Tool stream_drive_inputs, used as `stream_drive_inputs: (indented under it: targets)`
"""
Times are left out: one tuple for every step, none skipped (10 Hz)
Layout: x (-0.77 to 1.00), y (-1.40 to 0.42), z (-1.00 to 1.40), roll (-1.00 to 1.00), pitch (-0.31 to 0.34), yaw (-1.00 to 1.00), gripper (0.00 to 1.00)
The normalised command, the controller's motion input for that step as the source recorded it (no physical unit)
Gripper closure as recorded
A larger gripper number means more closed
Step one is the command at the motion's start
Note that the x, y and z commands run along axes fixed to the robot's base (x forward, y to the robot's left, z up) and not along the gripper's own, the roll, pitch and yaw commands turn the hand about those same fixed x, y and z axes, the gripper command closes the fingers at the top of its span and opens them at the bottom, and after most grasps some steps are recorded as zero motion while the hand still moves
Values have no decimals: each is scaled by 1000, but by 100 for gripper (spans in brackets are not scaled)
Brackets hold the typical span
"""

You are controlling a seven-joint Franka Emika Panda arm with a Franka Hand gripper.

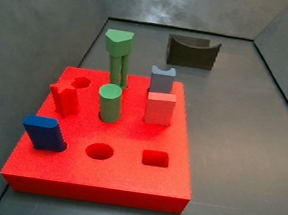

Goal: Pick up the rectangle object. Move up. Move to above the board. Insert the rectangle object.
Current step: Move to above the board, then insert the rectangle object.

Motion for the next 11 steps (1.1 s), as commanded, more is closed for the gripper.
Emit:
stream_drive_inputs:
  targets:
    - [230, -914, 243, 0, 233, 1000, 100]
    - [188, -640, 174, 11, 214, 769, 100]
    - [156, -470, 129, 21, 194, 593, 100]
    - [95, -235, 73, 30, 136, 317, 100]
    - [0, 0, -34, -3, -50, 0, 100]
    - [-377, 0, 29, 77, 0, -89, 100]
    - [69, -160, 154, 67, 46, -769, 100]
    - [0, 0, 91, 26, 0, -1000, 100]
    - [0, 0, 83, 1, 0, -1000, 100]
    - [0, 0, 83, 0, 0, -1000, 100]
    - [0, 0, 71, 0, 0, -1000, 100]
